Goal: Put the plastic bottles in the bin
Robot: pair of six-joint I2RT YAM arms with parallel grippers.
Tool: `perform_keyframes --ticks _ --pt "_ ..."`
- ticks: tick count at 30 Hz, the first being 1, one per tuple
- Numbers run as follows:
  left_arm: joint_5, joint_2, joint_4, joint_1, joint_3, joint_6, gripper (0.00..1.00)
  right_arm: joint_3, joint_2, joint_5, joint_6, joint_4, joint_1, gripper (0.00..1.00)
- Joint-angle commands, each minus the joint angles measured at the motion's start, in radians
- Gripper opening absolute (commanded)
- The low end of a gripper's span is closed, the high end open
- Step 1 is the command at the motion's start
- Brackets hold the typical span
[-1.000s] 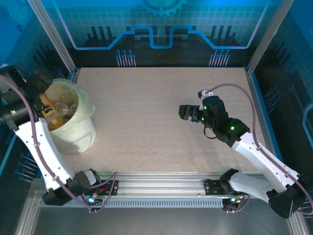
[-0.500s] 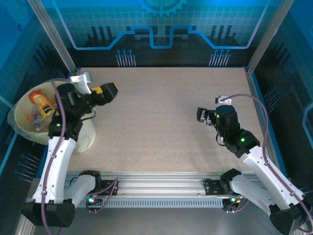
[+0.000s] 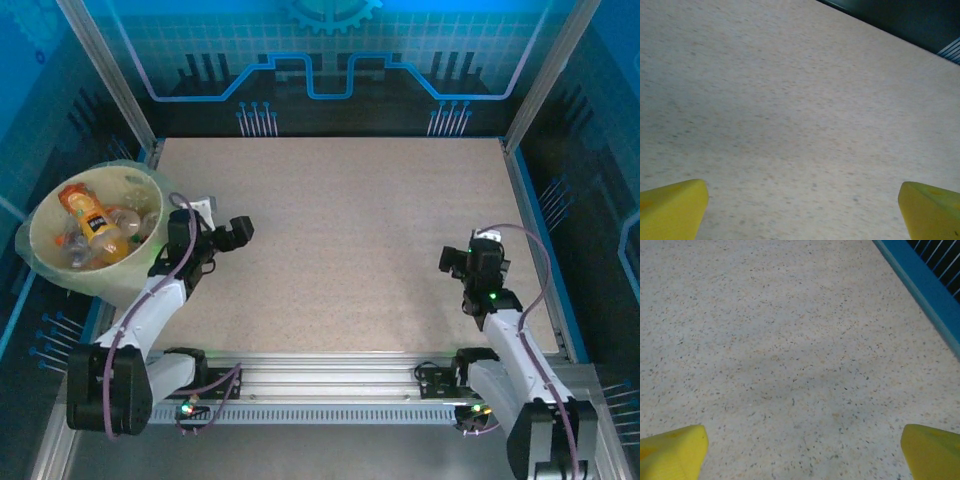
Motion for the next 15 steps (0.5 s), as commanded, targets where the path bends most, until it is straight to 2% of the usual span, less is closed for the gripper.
perform_keyframes --ticks 1,8,11,15 --pt "-0.139 0.025 0.094 0.0 -0.042 0.114 0.99 -0.045 0.045 -0.131 0.003 0.224 -0.053 1.0" --pt "-0.174 0.125 0.385 0.002 -0.165 0.19 0.99 -0.003 0.263 -0.257 -0.028 0.326 -0.063 1.0" --pt "-0.188 0.187 0.476 0.005 -0.17 0.196 0.99 0.017 0.321 -0.262 -0.028 0.383 -0.05 1.0" --pt "-0.151 0.268 0.552 0.007 -0.135 0.226 0.99 0.064 0.415 -0.284 -0.055 0.451 -0.036 1.0"
